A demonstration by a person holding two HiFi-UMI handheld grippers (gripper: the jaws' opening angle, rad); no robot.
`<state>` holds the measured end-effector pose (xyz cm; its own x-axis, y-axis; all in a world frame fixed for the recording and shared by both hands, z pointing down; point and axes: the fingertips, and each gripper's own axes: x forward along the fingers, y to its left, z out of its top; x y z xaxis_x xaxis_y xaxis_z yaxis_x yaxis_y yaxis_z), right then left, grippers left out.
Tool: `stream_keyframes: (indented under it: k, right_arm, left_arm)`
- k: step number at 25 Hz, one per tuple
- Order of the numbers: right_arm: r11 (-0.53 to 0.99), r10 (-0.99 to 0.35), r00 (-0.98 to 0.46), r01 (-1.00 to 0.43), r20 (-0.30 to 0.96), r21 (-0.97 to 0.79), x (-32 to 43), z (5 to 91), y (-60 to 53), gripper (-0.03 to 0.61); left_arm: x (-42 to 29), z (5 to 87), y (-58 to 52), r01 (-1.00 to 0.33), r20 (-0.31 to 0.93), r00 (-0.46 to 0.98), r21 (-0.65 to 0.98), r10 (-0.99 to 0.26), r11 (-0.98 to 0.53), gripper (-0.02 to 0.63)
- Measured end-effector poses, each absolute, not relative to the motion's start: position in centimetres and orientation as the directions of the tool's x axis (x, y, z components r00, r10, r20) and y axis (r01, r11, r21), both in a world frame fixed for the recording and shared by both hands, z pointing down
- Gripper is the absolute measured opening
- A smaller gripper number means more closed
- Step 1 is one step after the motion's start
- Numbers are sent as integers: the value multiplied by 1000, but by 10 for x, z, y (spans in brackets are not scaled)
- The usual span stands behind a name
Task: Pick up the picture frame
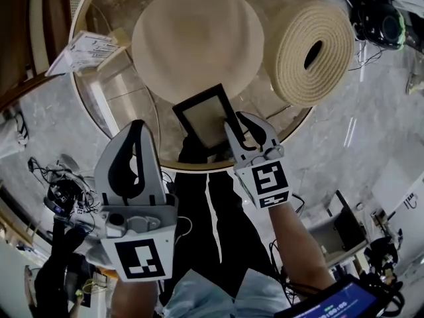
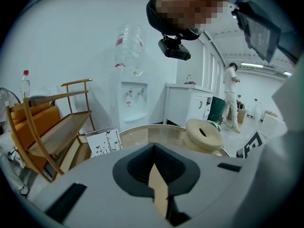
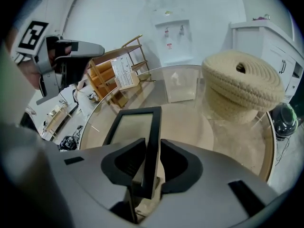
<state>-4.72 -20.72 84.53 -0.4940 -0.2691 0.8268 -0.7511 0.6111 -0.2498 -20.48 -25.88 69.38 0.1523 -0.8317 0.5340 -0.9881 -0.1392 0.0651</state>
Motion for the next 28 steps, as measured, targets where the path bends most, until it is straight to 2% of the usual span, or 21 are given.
stream_keyframes:
  k: [5,10,21,28]
  right_arm:
    - [572,-227,-532,-751,816,-330,-45,849,-206,95]
    - [582,-236,-503,-758,831,-294,-44,844,-209,82]
    - [603,-340,-493,-768,801,-216,-45,798,-233,81]
    - [602,-450,-502,-781,739,-164,-45,732,-260,81]
  left_arm:
    - [-206,693,-260,-988,531,152,63,-834,-141,14]
    - [-204,685,-264,-988,523,152,61,-839,-141,15]
    - [-201,659,-270,-986,483,164,58,-860,-156,15]
    - [-193,608,-283,-986,400,167,48,-901,-161,15]
